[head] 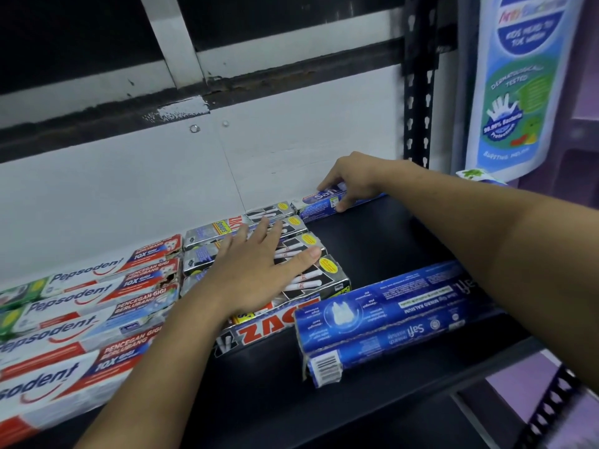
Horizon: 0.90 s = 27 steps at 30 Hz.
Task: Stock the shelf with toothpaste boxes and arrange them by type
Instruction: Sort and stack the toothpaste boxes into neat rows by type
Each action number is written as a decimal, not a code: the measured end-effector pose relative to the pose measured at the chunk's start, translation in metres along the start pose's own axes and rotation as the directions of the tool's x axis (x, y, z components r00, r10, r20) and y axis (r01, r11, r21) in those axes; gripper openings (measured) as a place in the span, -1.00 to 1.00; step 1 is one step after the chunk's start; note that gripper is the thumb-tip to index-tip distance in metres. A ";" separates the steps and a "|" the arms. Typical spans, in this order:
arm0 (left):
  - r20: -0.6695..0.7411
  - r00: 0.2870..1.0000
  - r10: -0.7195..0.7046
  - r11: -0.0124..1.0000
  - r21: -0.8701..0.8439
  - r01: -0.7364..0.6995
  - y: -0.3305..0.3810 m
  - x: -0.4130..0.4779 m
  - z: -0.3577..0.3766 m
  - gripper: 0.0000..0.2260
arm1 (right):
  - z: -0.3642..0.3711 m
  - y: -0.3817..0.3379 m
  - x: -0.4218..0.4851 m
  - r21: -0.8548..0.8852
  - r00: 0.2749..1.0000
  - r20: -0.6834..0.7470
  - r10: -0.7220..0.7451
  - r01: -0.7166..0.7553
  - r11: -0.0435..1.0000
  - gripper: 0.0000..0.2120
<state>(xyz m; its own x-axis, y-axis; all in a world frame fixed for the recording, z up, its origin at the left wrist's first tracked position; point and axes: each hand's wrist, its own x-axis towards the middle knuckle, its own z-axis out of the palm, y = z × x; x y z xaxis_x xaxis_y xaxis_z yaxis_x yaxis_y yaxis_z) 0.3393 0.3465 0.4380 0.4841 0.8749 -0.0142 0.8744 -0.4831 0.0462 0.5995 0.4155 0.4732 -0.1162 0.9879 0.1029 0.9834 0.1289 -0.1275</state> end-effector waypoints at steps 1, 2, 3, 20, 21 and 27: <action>0.001 1.000 -0.002 1.000 0.000 0.002 0.000 0.000 0.000 0.08 | 0.000 -0.001 0.000 -0.002 1.000 0.000 0.001 -0.001 1.000 -0.38; 0.003 1.000 -0.002 1.000 0.001 0.002 0.000 0.000 0.000 0.07 | 0.000 -0.001 -0.001 -0.004 1.000 -0.001 0.004 -0.004 1.000 -0.38; 0.007 1.000 -0.002 1.000 0.002 0.002 0.000 0.000 0.000 0.06 | -0.001 -0.001 -0.002 -0.003 1.000 -0.001 0.007 -0.007 1.000 -0.37; -0.001 1.000 0.028 1.000 -0.004 -0.028 -0.003 0.000 0.000 0.05 | -0.053 0.019 -0.167 -0.012 0.979 -0.124 0.160 -0.163 0.987 -0.55; -0.001 1.000 0.028 1.000 -0.005 -0.028 -0.003 -0.001 0.001 0.06 | -0.054 0.022 -0.182 0.018 0.972 -0.135 0.194 -0.193 0.981 -0.56; -0.011 0.999 0.031 0.999 -0.006 -0.031 -0.003 0.000 0.002 0.15 | -0.047 0.021 -0.257 0.170 0.884 -0.219 0.413 -0.382 0.908 -0.68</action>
<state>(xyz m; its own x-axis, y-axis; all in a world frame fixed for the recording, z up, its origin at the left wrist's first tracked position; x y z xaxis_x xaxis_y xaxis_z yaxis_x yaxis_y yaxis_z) 0.3368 0.3483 0.4356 0.5108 0.8597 -0.0018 0.8586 -0.5100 0.0525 0.6563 0.1603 0.4905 0.3336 0.9078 0.2541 0.9142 -0.2457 -0.3224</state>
